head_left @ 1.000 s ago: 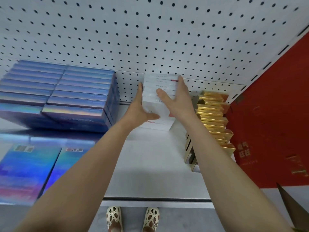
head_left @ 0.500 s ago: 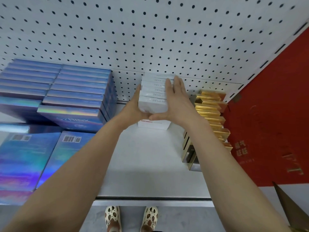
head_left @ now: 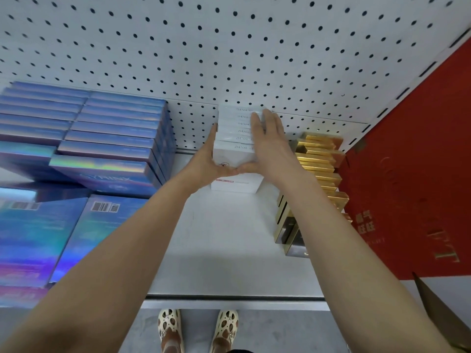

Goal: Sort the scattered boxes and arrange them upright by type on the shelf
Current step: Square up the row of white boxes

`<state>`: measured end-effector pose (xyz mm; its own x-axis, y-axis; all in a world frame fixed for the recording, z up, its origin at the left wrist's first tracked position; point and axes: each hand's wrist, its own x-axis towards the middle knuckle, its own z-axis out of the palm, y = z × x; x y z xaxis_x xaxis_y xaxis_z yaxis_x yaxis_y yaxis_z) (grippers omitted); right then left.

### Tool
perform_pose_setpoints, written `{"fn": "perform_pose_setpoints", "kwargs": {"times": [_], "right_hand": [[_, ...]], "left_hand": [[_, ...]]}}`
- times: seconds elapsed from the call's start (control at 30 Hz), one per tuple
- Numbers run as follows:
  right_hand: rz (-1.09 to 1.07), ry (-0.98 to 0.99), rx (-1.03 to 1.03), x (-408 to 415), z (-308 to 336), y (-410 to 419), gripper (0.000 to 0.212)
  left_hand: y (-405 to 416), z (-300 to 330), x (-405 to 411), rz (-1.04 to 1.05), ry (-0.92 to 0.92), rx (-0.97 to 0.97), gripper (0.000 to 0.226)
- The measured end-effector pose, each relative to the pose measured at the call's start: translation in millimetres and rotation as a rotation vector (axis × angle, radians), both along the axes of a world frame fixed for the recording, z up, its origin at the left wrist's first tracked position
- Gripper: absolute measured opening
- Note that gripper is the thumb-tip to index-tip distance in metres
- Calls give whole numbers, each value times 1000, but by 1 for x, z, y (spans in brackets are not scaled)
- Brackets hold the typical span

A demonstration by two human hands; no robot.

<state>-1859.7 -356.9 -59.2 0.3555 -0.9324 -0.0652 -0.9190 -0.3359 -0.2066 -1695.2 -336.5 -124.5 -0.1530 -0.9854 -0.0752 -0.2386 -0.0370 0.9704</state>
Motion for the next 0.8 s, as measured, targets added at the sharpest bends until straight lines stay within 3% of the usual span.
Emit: {"fn": "perform_pose_setpoints", "kwargs": {"times": [0.13,0.27,0.47,0.8], "right_hand": [[6,60,-16,-2,2,2,125],[9,104,-58,-5,4,7,122],[75,101,-181,-7,8,25,101],[128,92,-227,-11,14,64,88]], "left_hand": [[5,2,0,39,-59,-5,111],[13,4,1,137,-176,-4,102],[34,14,5,245,-274,-49,99],[91,38,-1,312,-574,-320,67]]}}
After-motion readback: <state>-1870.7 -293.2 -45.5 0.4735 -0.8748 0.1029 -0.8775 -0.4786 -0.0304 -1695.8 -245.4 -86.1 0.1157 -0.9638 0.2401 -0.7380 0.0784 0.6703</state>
